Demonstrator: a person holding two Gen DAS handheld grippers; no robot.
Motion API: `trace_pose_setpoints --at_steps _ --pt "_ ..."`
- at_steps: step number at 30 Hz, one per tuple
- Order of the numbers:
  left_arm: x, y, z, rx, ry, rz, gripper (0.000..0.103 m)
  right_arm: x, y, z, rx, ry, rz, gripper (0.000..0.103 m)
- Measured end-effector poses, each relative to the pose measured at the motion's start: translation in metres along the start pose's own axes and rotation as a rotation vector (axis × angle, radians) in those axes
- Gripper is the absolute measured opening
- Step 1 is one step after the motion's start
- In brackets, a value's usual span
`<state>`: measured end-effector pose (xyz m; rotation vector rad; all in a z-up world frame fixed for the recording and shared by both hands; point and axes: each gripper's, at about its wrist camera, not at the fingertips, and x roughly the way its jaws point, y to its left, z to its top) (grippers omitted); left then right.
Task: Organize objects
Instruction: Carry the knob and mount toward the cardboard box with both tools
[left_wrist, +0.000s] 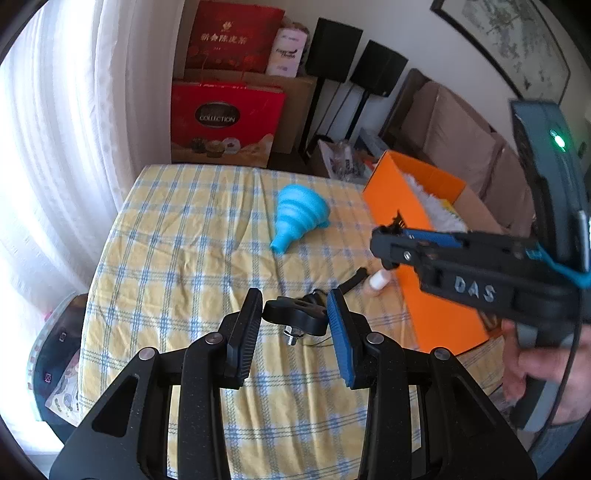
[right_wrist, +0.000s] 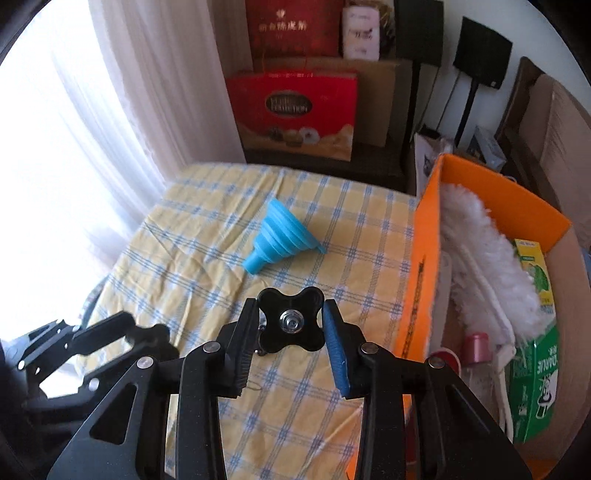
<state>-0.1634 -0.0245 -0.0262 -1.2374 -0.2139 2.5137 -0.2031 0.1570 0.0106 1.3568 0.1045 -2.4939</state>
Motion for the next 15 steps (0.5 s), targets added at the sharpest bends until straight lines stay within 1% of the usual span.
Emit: trace_pose_setpoints --at_steps 4,6,9,12,15 --pt "-0.007 0.001 0.013 -0.024 0.002 -0.048 0.034 -0.019 -0.002 -0.004 0.018 -0.045 0.006 0.035" --pt "-0.011 0.001 0.020 -0.033 -0.004 -0.056 0.034 -0.029 -0.003 -0.005 0.027 -0.061 0.016 0.035" --pt "-0.022 -0.002 0.028 -0.025 -0.037 -0.043 0.034 -0.046 -0.005 -0.007 0.036 -0.098 0.023 0.035" --pt "-0.029 -0.008 0.033 -0.013 -0.057 -0.039 0.034 -0.062 -0.008 -0.010 0.038 -0.139 0.007 0.035" --pt "-0.034 -0.019 0.036 0.009 -0.069 -0.030 0.034 -0.072 -0.014 -0.012 0.047 -0.161 -0.008 0.035"
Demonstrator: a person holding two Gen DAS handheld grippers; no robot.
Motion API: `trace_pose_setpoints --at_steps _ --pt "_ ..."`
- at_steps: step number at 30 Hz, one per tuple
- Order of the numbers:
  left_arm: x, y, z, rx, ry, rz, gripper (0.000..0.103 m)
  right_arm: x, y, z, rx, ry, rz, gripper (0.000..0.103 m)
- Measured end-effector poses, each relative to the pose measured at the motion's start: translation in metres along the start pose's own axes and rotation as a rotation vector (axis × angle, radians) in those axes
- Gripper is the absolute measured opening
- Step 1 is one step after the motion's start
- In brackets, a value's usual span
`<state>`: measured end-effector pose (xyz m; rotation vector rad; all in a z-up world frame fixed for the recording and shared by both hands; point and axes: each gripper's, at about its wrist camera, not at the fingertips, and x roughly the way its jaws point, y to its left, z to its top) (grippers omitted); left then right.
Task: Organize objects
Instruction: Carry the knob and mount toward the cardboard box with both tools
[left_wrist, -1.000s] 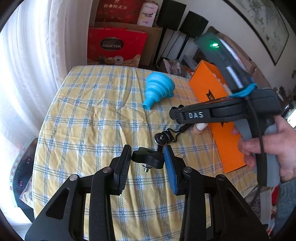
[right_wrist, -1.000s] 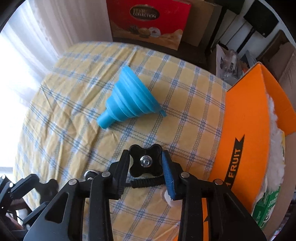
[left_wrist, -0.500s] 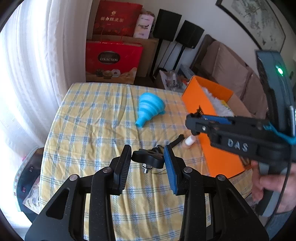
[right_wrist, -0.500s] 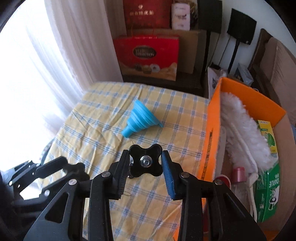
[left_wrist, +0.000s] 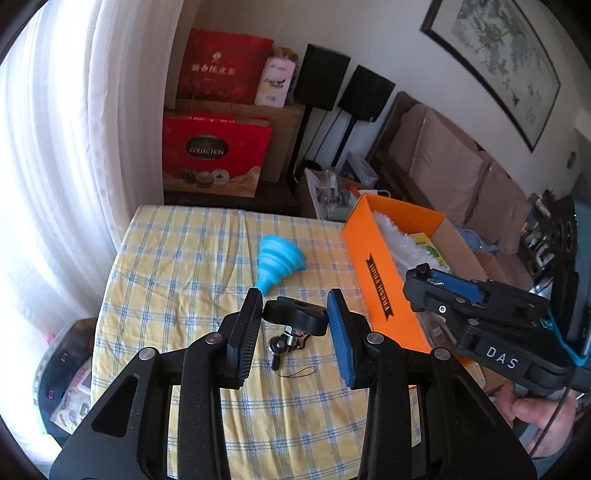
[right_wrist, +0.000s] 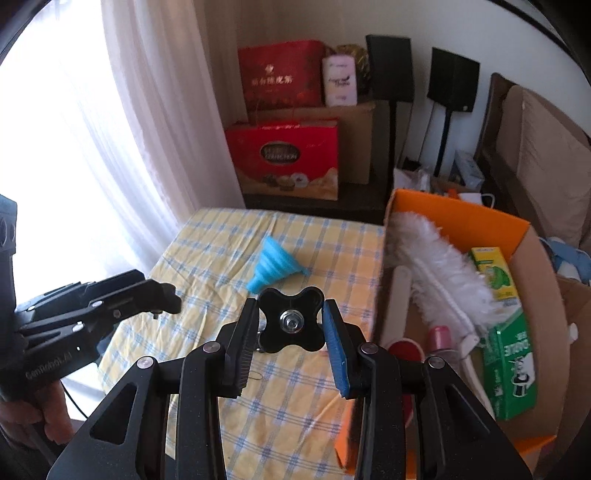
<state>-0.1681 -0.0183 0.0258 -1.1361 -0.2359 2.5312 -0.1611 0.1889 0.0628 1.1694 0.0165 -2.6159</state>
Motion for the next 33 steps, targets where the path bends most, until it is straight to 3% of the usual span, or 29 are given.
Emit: trace_pose_setpoints --at_steps 17,33 --pt "0.010 -0.080 0.008 0.085 -0.020 0.003 0.034 -0.049 -0.053 -0.012 0.095 -0.103 -0.109 0.035" --pt "0.059 -0.169 -0.007 0.160 0.079 -0.092 0.034 -0.065 -0.119 -0.039 0.184 -0.058 -0.141 0.035"
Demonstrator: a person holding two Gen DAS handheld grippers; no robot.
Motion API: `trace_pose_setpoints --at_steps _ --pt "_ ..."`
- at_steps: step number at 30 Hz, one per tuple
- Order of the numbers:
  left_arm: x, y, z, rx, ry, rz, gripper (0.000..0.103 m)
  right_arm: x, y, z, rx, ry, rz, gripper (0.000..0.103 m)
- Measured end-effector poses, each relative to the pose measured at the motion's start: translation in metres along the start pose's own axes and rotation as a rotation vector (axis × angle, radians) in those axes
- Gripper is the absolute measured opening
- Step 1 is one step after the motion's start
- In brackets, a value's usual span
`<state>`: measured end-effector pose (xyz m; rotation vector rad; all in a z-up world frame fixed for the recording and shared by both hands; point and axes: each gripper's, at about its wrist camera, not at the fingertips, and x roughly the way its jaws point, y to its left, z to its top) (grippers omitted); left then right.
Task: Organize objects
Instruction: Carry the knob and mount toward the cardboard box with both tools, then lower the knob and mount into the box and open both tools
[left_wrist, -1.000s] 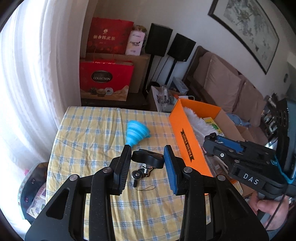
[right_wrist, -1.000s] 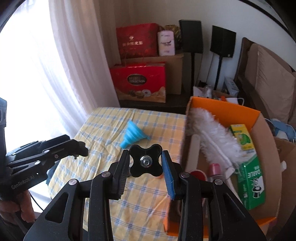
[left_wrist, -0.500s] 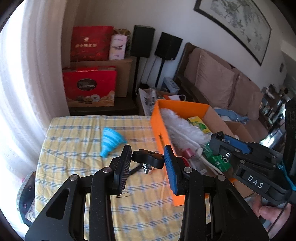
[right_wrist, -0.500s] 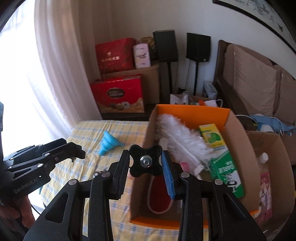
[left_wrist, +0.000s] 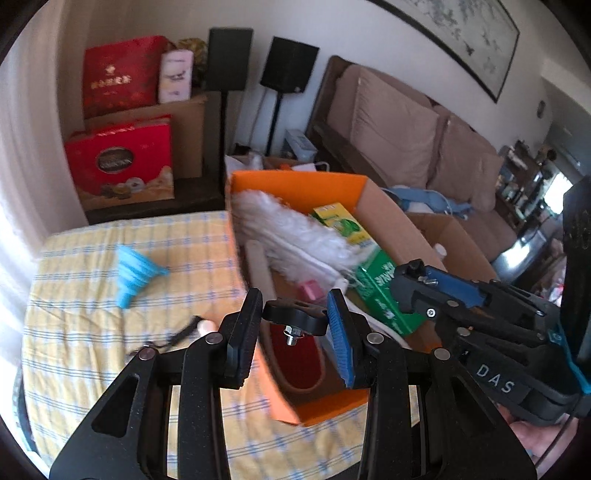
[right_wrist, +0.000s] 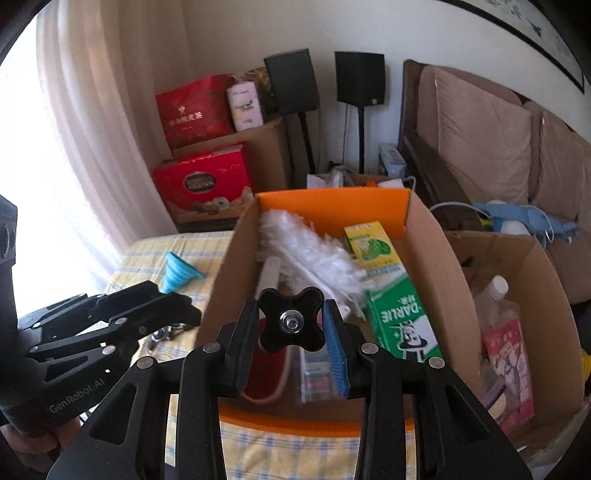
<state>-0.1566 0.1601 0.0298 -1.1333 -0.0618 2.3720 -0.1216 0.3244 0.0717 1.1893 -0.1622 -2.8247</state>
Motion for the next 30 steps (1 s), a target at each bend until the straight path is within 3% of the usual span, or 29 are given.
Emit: trace_pose_setpoints --at_steps 18,27,30 --pt "0.057 -0.047 -0.016 0.035 0.126 -0.072 0.034 0.039 -0.064 -0.028 0.132 0.139 -0.019 0.035" --pt "0.075 -0.059 -0.020 0.016 0.184 -0.118 0.033 0.033 -0.089 -0.034 0.217 0.136 -0.004 0.038" --pt "0.074 -0.058 -0.018 0.004 0.177 -0.113 0.042 0.027 -0.091 -0.032 0.218 0.122 -0.005 0.040"
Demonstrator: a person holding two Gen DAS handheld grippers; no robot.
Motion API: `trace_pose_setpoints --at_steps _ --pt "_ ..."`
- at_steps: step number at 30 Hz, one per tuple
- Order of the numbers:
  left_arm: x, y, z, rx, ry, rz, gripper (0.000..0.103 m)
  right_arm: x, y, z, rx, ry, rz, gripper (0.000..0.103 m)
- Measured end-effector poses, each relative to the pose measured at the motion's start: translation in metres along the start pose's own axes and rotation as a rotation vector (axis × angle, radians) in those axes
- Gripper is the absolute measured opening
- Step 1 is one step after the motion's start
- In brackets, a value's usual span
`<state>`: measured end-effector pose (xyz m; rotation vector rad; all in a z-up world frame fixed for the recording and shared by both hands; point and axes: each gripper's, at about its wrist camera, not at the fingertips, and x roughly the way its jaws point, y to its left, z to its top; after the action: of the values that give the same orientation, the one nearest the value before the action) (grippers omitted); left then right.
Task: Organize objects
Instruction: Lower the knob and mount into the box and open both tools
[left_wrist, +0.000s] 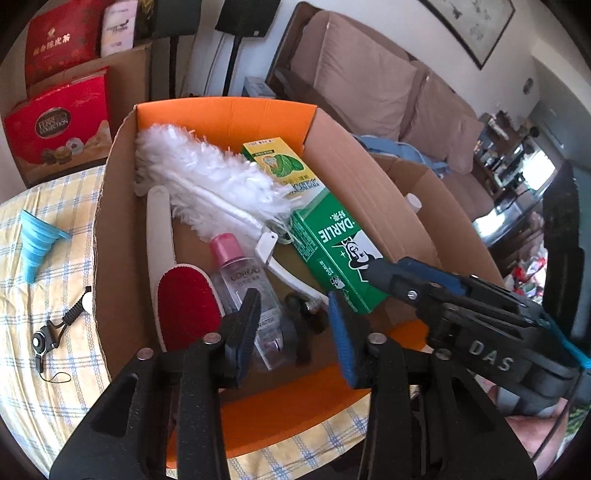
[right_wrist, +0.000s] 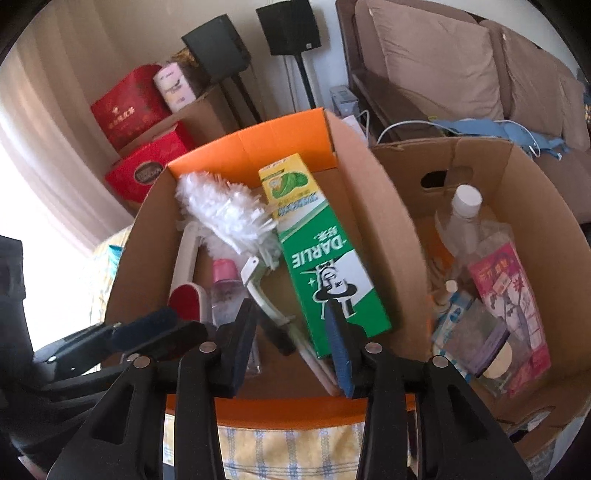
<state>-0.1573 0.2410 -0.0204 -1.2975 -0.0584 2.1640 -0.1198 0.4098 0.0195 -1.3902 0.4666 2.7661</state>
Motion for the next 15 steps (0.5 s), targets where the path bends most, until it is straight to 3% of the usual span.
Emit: trace_pose_setpoints --at_steps 2,6,15 --pt "-0.004 0.002 0.001 -0.010 -0.012 0.000 0.050 -0.004 0.000 0.000 -0.002 -0.009 -0.002 0.041" --pt "-0.015 0.005 0.002 -0.002 -0.034 0.023 0.055 -0.012 0.004 0.000 -0.004 -0.028 0.010 0.043" --pt "-0.049 0.021 0.003 -0.009 -0.110 0.086 0.078 -0.022 0.022 0.005 -0.027 -0.060 0.017 0.062"
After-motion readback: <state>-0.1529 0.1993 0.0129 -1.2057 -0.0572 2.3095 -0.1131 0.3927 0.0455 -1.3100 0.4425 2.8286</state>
